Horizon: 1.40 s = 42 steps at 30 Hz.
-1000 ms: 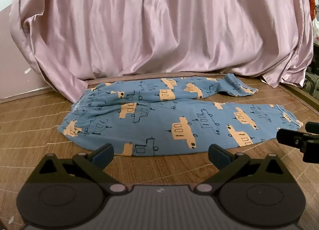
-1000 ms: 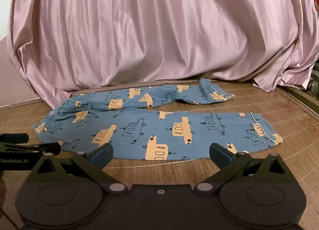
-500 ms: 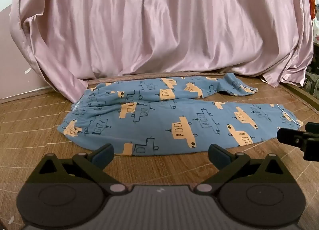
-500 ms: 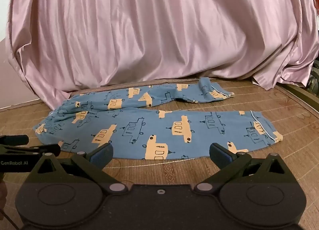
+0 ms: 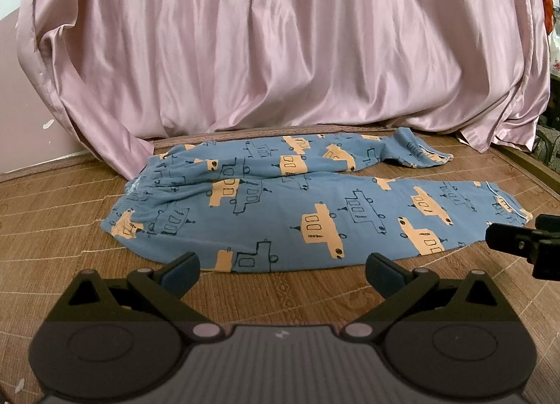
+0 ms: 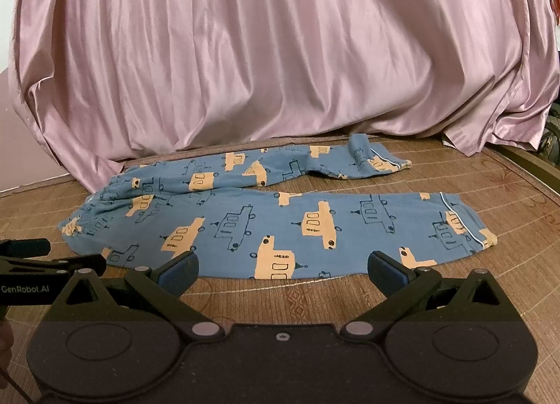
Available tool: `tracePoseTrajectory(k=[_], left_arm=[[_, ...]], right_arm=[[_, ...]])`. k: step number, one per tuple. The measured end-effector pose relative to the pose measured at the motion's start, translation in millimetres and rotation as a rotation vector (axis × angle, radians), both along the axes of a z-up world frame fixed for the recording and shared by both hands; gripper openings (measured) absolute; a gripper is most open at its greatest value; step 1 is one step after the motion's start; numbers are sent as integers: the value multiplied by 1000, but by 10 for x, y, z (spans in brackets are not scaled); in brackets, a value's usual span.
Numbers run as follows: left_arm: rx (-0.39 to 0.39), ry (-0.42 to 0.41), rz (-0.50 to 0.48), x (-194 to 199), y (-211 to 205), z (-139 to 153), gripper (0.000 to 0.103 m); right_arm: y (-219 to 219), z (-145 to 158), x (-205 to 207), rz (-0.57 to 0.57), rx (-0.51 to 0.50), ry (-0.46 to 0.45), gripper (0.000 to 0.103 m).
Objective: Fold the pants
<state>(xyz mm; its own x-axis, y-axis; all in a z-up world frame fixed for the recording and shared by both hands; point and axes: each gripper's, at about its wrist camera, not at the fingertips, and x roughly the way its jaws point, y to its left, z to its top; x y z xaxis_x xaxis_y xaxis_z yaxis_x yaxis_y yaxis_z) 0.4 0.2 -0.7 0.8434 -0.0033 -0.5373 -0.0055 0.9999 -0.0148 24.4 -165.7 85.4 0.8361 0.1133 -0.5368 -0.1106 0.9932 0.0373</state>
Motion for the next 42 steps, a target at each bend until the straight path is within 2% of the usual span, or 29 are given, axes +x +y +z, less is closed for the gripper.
tracePoseTrajectory(k=[33, 42], left_arm=[[-10, 11, -5, -26, -12, -59, 103], [-31, 54, -2, 37, -9, -75, 103]], right_arm=[[-10, 5, 4, -11, 7, 1, 102], [16, 36, 55, -14, 43, 5, 102]])
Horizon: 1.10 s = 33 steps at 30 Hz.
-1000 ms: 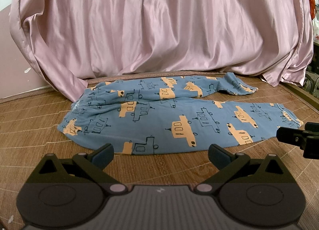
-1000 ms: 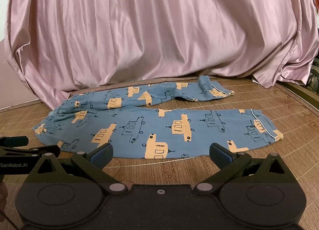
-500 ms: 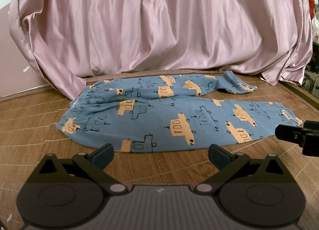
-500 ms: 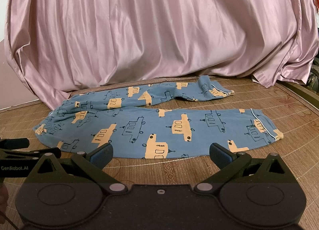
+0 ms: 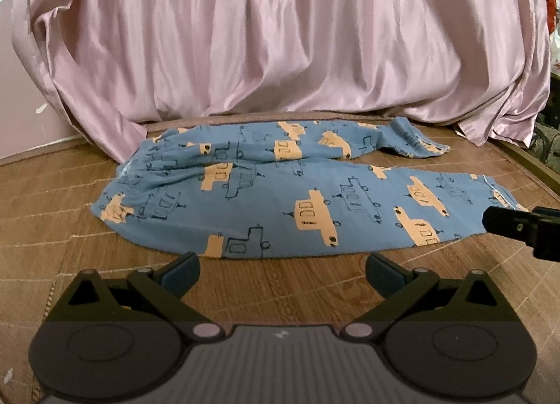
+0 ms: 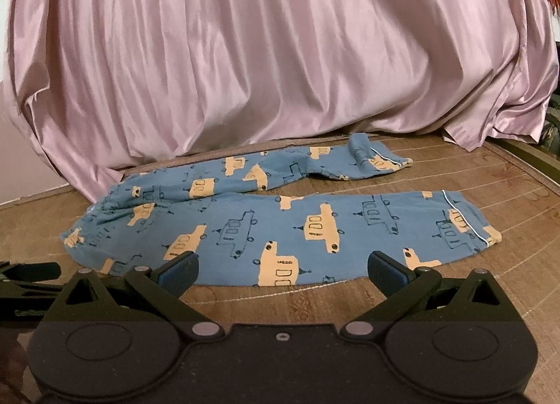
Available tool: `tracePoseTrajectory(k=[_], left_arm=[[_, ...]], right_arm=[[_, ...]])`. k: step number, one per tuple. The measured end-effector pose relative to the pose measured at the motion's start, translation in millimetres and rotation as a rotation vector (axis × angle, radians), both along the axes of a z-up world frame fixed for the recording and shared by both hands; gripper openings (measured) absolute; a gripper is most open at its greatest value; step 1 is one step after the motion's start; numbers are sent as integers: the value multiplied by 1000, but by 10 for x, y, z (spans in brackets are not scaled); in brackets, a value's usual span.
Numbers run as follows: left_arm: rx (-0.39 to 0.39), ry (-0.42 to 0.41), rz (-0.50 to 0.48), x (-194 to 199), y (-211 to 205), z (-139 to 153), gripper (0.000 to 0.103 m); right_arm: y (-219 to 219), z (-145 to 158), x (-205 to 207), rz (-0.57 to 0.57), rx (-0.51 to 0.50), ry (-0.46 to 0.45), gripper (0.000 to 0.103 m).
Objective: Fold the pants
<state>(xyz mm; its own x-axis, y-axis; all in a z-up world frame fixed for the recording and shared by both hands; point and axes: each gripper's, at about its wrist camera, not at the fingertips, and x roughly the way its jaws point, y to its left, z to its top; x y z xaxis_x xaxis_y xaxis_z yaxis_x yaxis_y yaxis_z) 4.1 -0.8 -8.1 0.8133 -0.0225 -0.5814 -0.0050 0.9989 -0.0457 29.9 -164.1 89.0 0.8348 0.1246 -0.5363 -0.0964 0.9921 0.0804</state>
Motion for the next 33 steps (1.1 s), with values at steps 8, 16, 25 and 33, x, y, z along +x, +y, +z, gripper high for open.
tracePoseTrajectory(k=[8, 16, 25, 33], left_arm=[[-35, 54, 44, 225, 50, 216, 103], [95, 123, -33, 1036, 405, 846, 103], [266, 104, -116, 2647, 925, 674, 103], [287, 228, -202, 3625, 1253, 139, 92]], right_arm=[[-110, 130, 6, 25, 41, -77, 103], [-332, 215, 808, 146, 55, 41, 103], [-156, 138, 2944, 520, -181, 119, 102], [35, -419, 4298, 560, -225, 237, 87]])
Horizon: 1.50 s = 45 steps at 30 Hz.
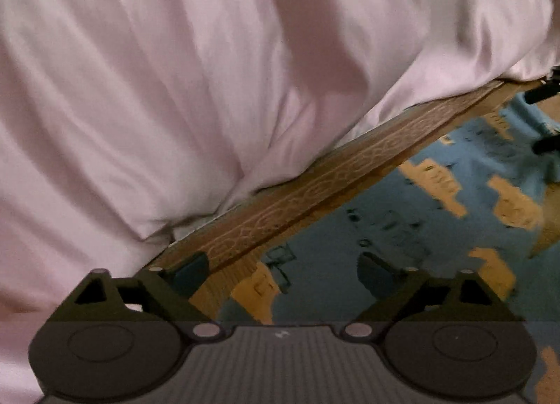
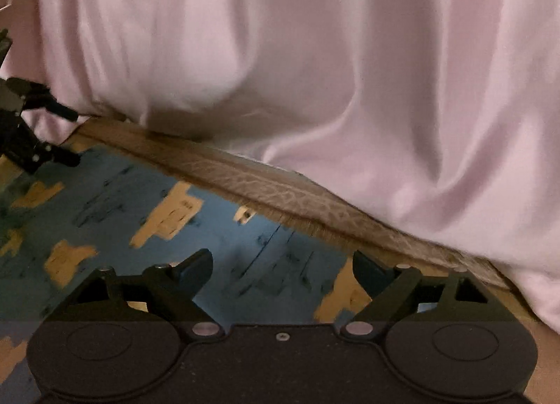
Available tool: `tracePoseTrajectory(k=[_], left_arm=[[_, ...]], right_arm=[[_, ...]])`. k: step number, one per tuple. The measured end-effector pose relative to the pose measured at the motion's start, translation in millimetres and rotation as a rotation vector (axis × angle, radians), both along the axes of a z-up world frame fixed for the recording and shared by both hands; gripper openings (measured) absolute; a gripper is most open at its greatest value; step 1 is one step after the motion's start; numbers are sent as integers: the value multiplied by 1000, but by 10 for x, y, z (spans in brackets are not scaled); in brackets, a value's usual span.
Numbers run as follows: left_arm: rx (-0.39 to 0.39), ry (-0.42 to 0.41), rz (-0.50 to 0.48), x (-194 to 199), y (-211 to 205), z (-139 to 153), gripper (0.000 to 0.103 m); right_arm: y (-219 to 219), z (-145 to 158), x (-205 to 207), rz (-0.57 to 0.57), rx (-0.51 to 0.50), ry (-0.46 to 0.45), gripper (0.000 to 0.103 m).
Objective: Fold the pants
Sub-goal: 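Grasp the pants waistband corners with the left and right grippers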
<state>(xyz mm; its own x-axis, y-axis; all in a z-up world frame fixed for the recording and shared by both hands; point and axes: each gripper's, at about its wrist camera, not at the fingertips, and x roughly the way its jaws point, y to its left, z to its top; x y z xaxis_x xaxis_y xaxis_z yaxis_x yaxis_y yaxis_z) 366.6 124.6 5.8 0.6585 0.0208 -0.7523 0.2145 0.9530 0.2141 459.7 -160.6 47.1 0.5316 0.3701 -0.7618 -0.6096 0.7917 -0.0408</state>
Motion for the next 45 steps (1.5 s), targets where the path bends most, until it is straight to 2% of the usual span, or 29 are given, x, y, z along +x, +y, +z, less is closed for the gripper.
tracePoseTrajectory(k=[4, 7, 9, 10, 13, 15, 17, 18, 20, 21, 23, 27, 30, 33, 37, 39, 40, 41, 42, 43, 44, 45], left_arm=[[-32, 61, -58, 274, 154, -168, 83], [-63, 103, -93, 380, 247, -215, 68], [-78, 133, -93, 449, 287, -218, 53], [-84, 146, -100, 470, 295, -224, 51], [-46, 158, -136, 483, 232, -240, 38], [-47, 161, -140, 484, 195, -230, 23], [-65, 168, -123, 503, 159, -214, 13], [-66, 168, -112, 516, 137, -207, 7], [-61, 160, -87, 532, 88, -191, 3], [-62, 156, -73, 534, 74, -182, 3], [-55, 137, -49, 533, 53, -175, 2], [-67, 54, 2, 505, 60, -90, 2], [-82, -10, 66, 514, 98, -8, 2], [-55, -64, 103, 530, 123, 23, 2], [-50, -10, 136, 630, 152, -103, 2], [-54, -3, 114, 644, 174, -145, 5], [-64, 0, 98, 644, 197, -149, 8], [-81, 1, 83, 641, 230, -141, 28], [-98, -5, 71, 624, 287, -124, 57], [-109, -26, 68, 590, 355, -90, 66], [-113, -49, 70, 561, 422, -59, 71], [-125, -64, 68, 532, 516, -21, 71]], right_arm=[[202, -158, 209, 64, -3, 75, 77], [293, -208, 293, 118, -57, 81, 72], [273, -225, 321, 122, -83, 76, 71], [236, -237, 338, 113, -87, 84, 70], [135, -269, 394, 87, -80, 117, 66], [98, -255, 396, 63, -59, 113, 54], [98, -222, 361, 59, -55, 102, 27], [108, -208, 342, 60, -59, 99, 24], [162, -209, 334, 57, -95, 72, 5], [166, -197, 341, 51, -103, 64, 2], [171, -128, 348, 26, -97, 31, 2], [287, 113, 380, -3, -93, -131, 2], [475, 145, 393, 28, -168, -242, 2], [587, -10, 470, 44, -221, -212, 3], [620, -209, 538, 52, -229, -158, 5], [589, -206, 560, 53, -201, -138, 23], [532, -164, 579, 57, -173, -126, 41], [500, -126, 593, 66, -135, -113, 60], [468, -80, 595, 86, -90, -107, 68], [453, -48, 589, 98, -64, -110, 77], [446, -21, 591, 109, -43, -114, 77], [456, -7, 614, 120, -25, -109, 77]])
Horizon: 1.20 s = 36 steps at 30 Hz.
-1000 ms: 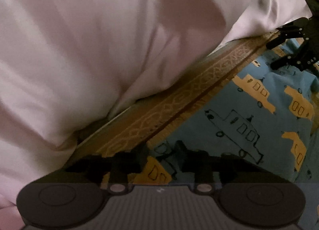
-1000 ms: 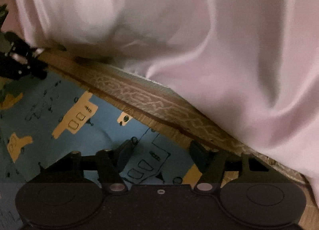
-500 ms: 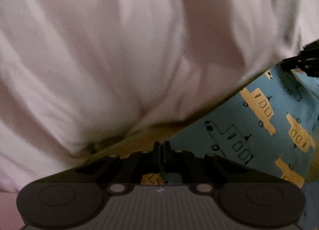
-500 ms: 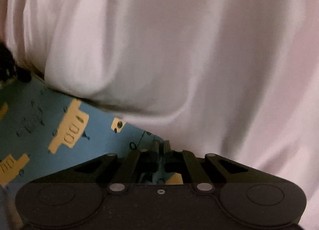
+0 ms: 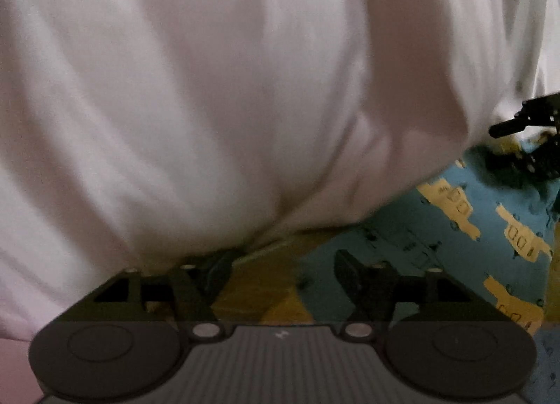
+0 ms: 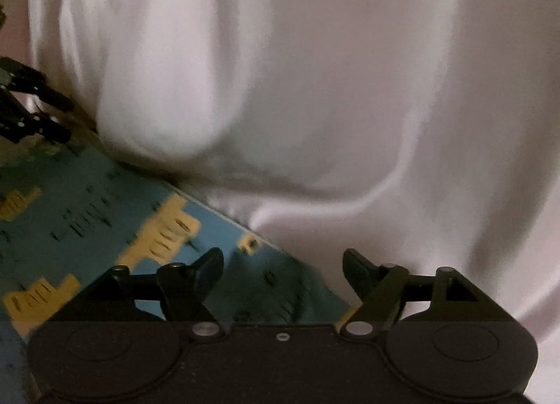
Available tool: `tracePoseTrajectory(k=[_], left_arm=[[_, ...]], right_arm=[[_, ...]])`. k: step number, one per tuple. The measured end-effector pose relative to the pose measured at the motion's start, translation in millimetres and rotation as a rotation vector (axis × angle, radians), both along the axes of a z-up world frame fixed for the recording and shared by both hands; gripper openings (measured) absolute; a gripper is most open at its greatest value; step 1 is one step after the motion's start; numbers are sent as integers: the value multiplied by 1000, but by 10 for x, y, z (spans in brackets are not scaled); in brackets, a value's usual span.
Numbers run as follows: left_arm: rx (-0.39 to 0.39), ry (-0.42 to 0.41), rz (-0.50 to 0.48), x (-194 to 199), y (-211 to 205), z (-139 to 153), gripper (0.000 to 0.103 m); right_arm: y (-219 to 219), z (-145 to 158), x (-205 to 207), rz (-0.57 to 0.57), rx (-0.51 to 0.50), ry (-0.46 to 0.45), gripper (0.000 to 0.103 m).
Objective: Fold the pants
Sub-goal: 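Grasp the pants waistband corners with the left and right grippers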
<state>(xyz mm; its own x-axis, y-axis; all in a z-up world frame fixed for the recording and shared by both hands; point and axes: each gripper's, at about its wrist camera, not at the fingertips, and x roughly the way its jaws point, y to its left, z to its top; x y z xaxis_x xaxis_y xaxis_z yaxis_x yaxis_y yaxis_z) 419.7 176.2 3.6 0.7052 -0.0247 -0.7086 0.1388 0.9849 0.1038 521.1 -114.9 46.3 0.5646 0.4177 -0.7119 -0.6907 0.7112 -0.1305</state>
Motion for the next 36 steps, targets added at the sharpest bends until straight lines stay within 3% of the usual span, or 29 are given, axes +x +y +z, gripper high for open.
tracePoseTrajectory(k=[3, 5, 7, 9, 12, 14, 16, 18, 19, 20, 21, 22, 25, 26, 32, 36], left_arm=[[-53, 5, -19, -29, 264, 63, 74], [-75, 33, -39, -38, 412, 67, 73], [-75, 77, -57, -9, 499, 21, 68], [-88, 120, -75, -9, 562, -56, 55], [-121, 148, -104, -65, 530, -127, 55], [-107, 171, -123, -28, 474, -156, 55], [-75, 214, -145, 5, 412, -198, 48], [-34, 206, -152, 28, 354, -238, 33], [-25, 208, -144, 34, 348, -230, 26], [-30, 213, -135, 34, 362, -202, 7], [-39, 223, -123, 43, 372, -195, 4], [-46, 231, -111, 46, 375, -190, 2], [-29, 228, -91, 55, 311, -219, 0], [-13, 221, -87, 41, 282, -220, 0], [25, 179, -24, -26, 234, -172, 0], [43, 116, 15, -138, 218, -42, 0]], right_arm=[[42, -22, 45, 46, 28, 48, 76], [107, -32, 53, 82, 25, 59, 68], [202, -9, 25, 111, 20, 76, 63], [345, -62, 60, 130, -2, 84, 61], [427, -114, 146, 138, -20, 102, 61], [494, -185, 230, 130, -16, 134, 61], [486, -185, 295, 124, -17, 168, 61], [485, -181, 344, 126, -17, 200, 56], [475, -168, 366, 127, -9, 218, 48], [464, -150, 376, 125, -4, 224, 38], [463, -134, 369, 120, -12, 211, 33], [457, -120, 359, 123, -18, 205, 26], [442, -84, 291, 142, -39, 194, 19], [430, -74, 267, 143, -47, 188, 6], [353, 8, 45, 122, -60, 136, 1], [357, 100, -134, 99, -33, 54, 1]])
